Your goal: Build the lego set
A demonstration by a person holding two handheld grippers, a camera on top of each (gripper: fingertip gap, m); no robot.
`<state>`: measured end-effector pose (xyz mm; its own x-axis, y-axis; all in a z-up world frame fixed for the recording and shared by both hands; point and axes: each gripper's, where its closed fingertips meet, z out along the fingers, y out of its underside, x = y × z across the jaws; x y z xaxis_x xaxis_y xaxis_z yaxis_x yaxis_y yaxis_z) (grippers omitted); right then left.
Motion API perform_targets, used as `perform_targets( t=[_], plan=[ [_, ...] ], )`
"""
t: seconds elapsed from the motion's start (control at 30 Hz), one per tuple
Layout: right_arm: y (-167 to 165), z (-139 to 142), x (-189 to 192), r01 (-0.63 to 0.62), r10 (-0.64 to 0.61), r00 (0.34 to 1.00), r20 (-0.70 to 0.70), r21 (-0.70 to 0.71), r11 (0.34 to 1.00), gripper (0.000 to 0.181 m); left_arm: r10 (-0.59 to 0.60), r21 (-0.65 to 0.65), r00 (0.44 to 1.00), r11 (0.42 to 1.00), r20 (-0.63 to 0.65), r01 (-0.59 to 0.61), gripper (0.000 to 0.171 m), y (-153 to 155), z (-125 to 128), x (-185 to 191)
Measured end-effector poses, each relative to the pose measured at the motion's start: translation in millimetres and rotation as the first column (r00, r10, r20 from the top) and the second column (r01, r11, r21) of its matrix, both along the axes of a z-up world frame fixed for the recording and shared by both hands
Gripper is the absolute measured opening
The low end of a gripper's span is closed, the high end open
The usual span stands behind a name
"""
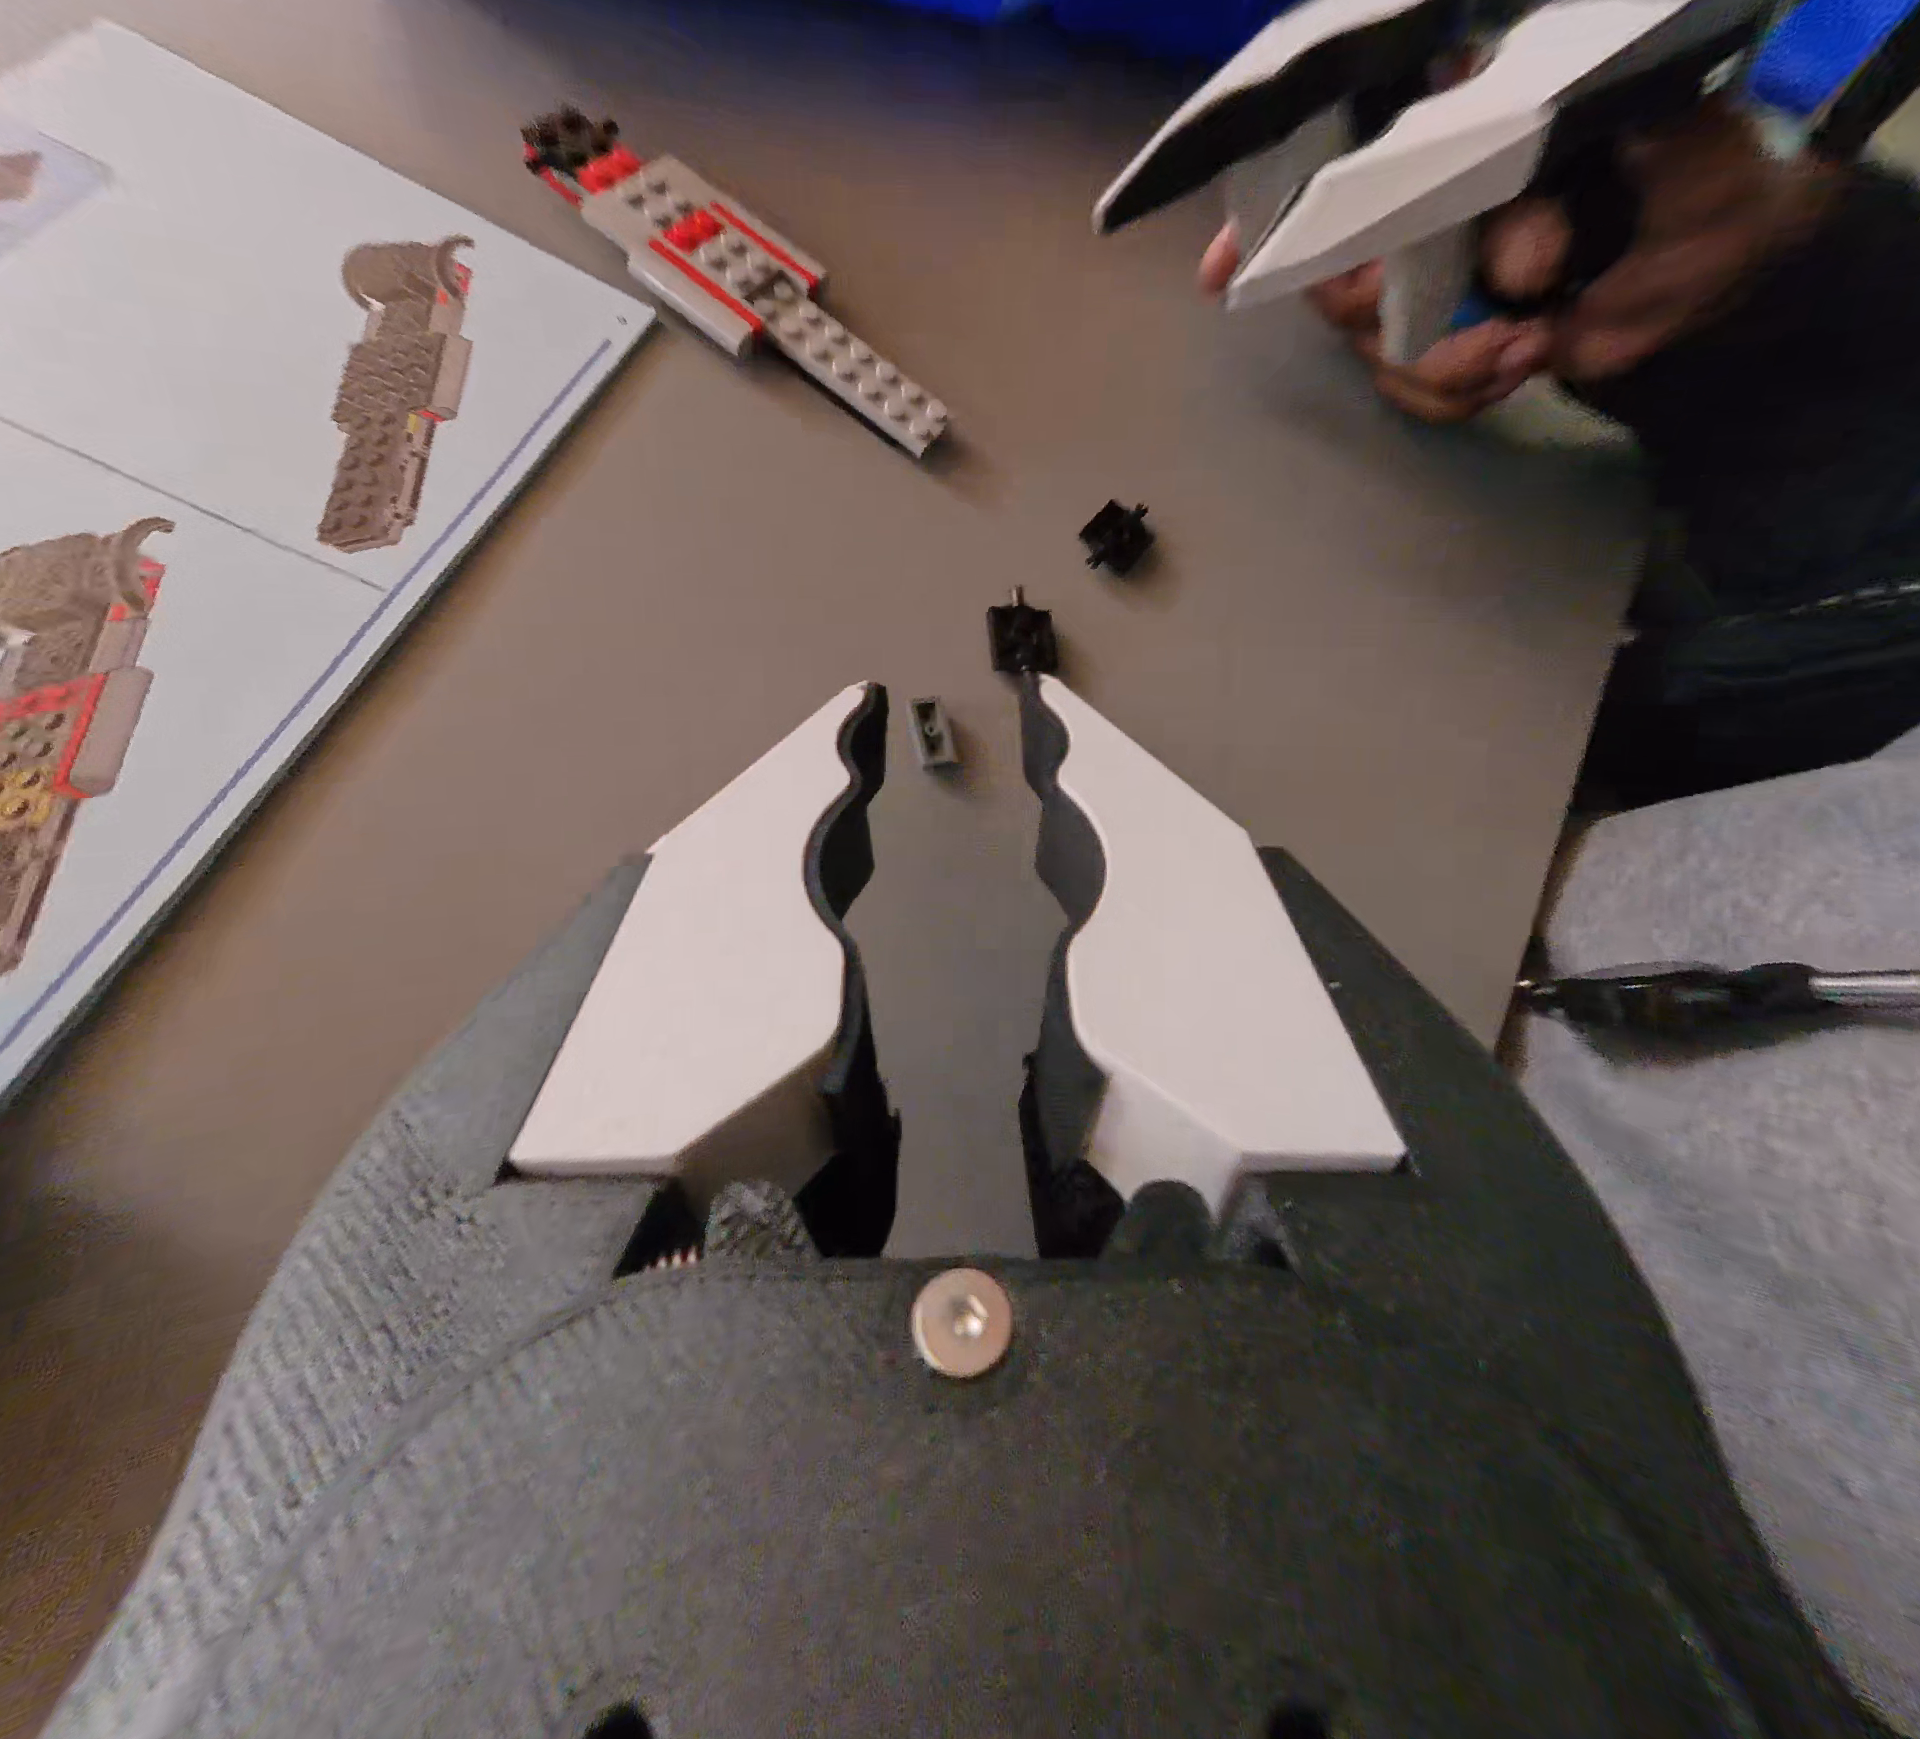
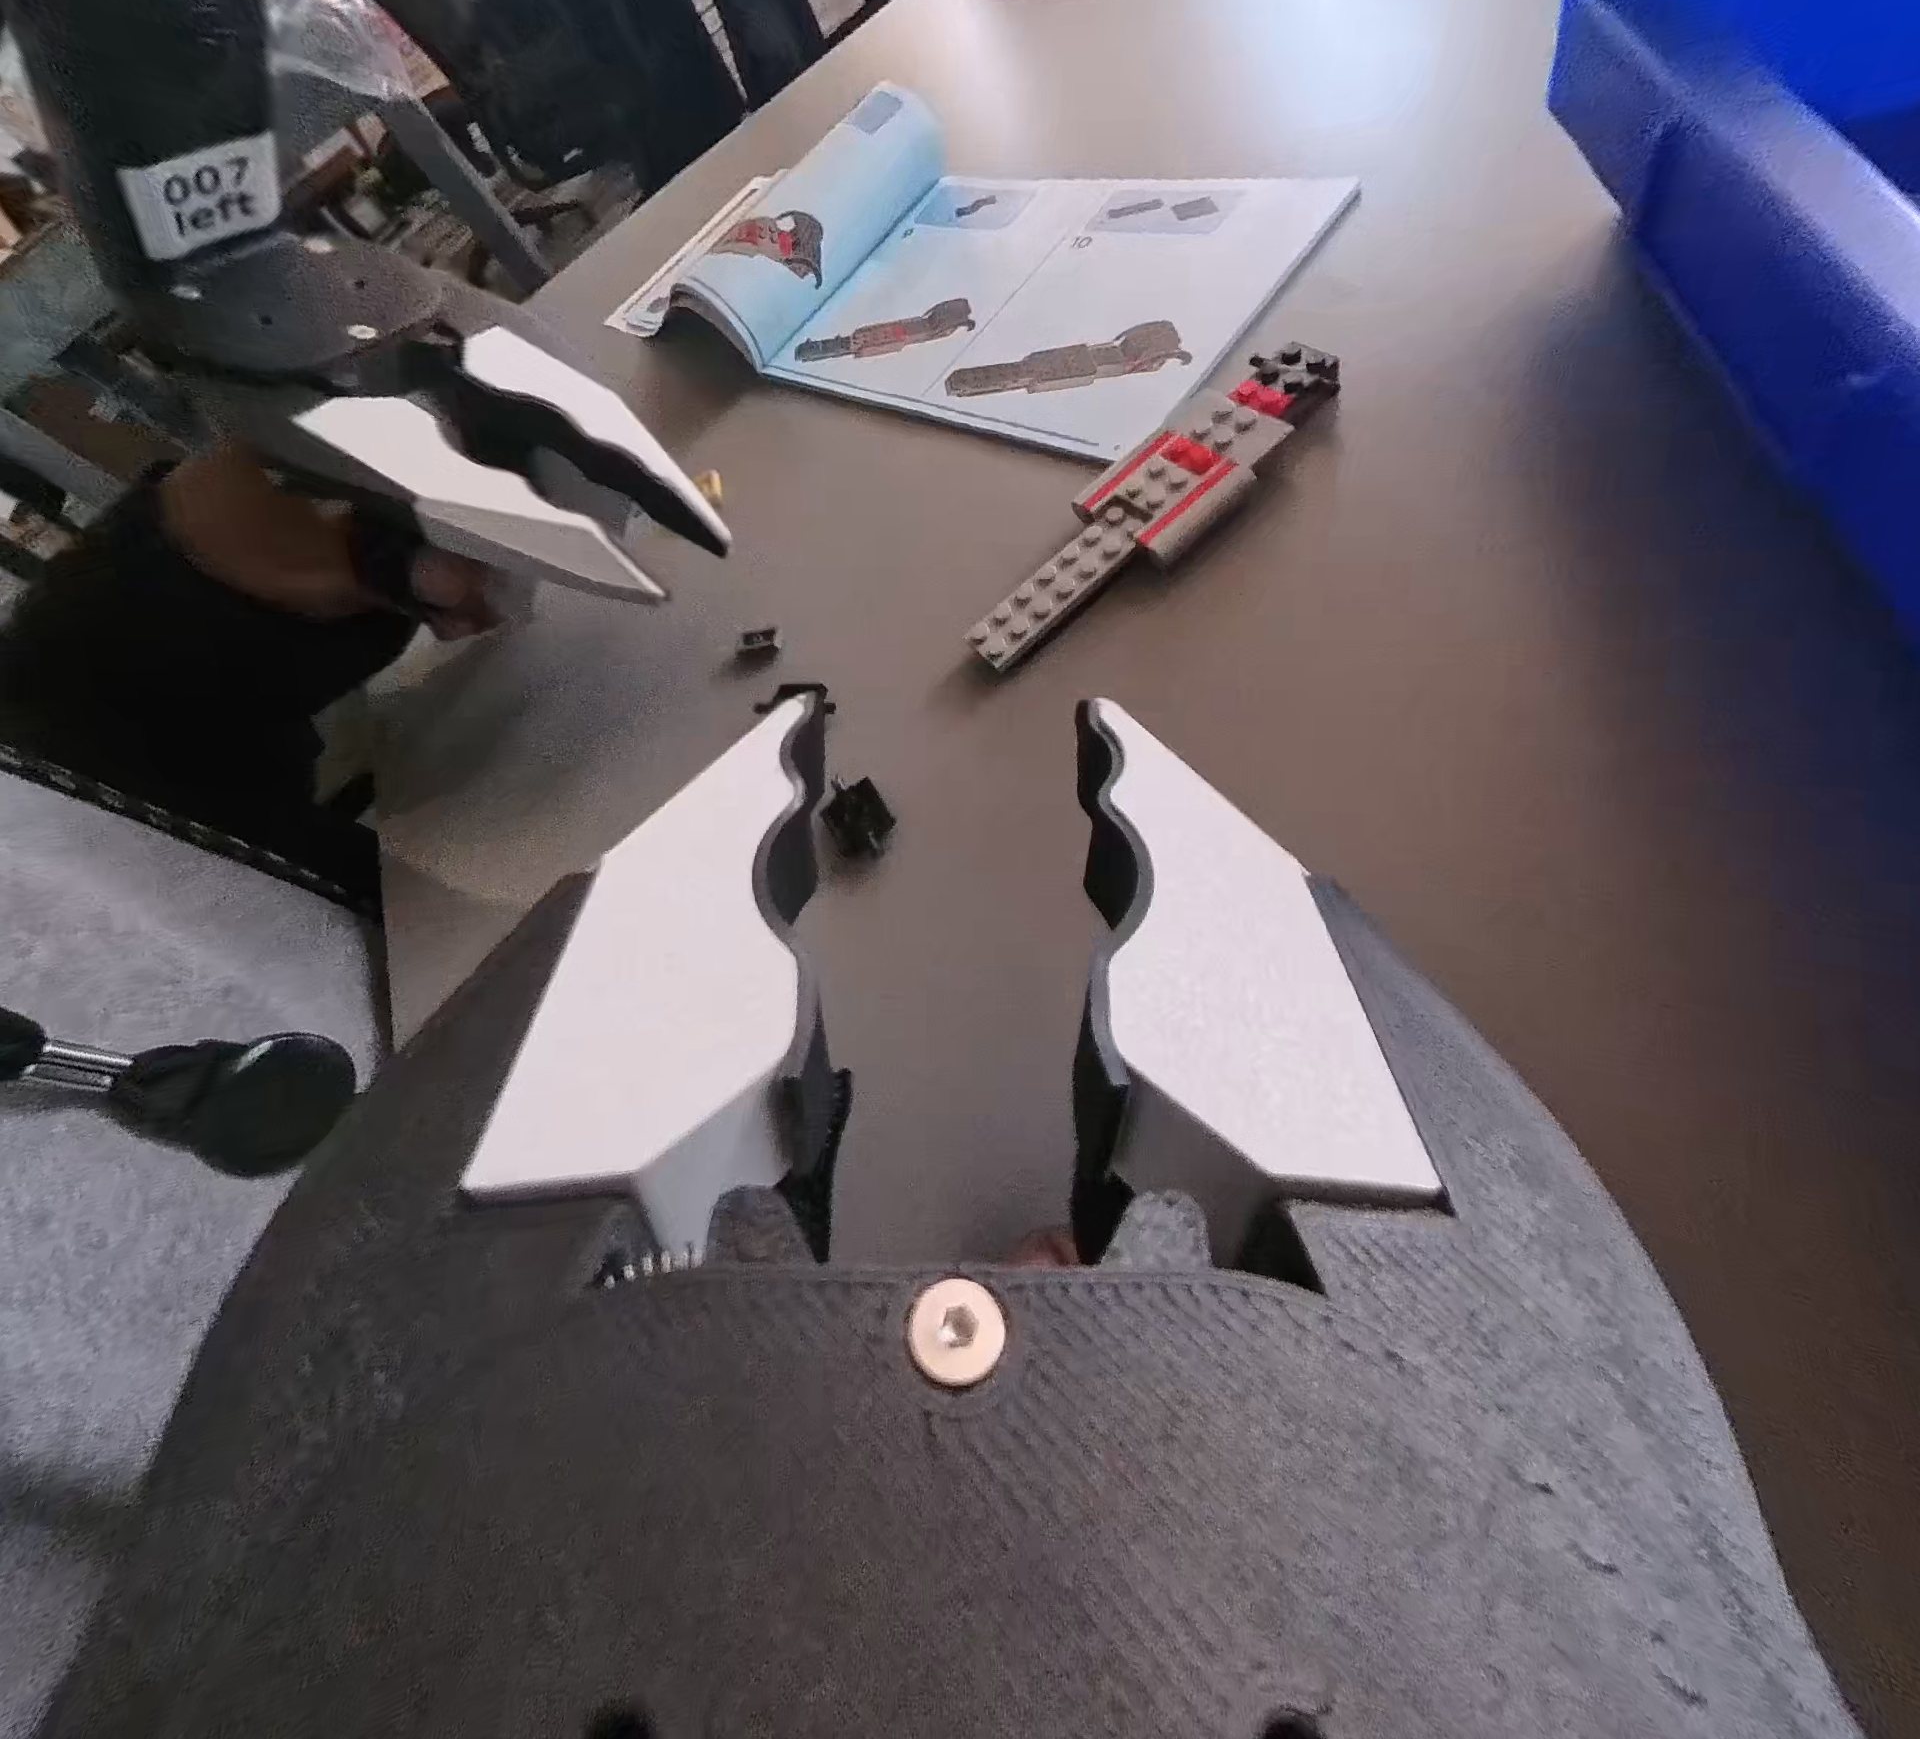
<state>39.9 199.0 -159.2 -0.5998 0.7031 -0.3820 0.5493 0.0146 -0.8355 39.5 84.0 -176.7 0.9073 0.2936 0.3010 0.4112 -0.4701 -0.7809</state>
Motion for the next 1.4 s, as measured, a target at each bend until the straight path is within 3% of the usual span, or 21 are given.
perform_targets(
  t=[0.27, 0.6, 0.77, 0.97, 1.13, 1.3, 1.4],
  plan=[
    [-18, 4, -26, -0.076, 0.076, 0.997, -0.029, 0.001, 0.997, 0.053, 0.183, 0.288, 0.983, 0.942, -0.002, -0.174, 0.036, -44, 34, 2],
    [-18, -7, -30, -0.093, 0.097, 0.995, -0.027, 0.127, 0.987, 0.053, 0.168, 0.36, 0.977, 0.91, 0.134, -0.206, 0.036, -54, 38, -10],
    [-14, -9, -21, -0.097, 0.105, 0.994, -0.038, 0.164, 0.982, 0.05, 0.137, 0.291, 0.981, 0.941, 0.139, -0.173, 0.036, -46, 27, -10],
    [-15, -10, -18, -0.115, 0.131, 0.989, -0.063, 0.212, 0.97, 0.048, 0.162, 0.102, 0.986, 0.981, 0.047, -0.166, 0.034, -46, 6, -10],
    [-16, -3, -25, -0.117, 0.139, 0.985, -0.104, 0.198, 0.973, 0.048, 0.325, -0.007, 0.946, 0.946, -0.013, -0.325, 0.034, -81, -3, -33],
    [-15, -1, -36, -0.129, 0.152, 0.981, -0.118, 0.181, 0.975, 0.048, 0.362, -0.142, 0.93, 0.919, -0.061, -0.367, 0.034, -88, -24, -39],
    [-16, 1, -40, -0.137, 0.161, 0.978, -0.13, 0.178, 0.974, 0.048, 0.35, -0.161, 0.934, 0.92, -0.077, -0.358, 0.024, -83, -26, -41]
  ],
)
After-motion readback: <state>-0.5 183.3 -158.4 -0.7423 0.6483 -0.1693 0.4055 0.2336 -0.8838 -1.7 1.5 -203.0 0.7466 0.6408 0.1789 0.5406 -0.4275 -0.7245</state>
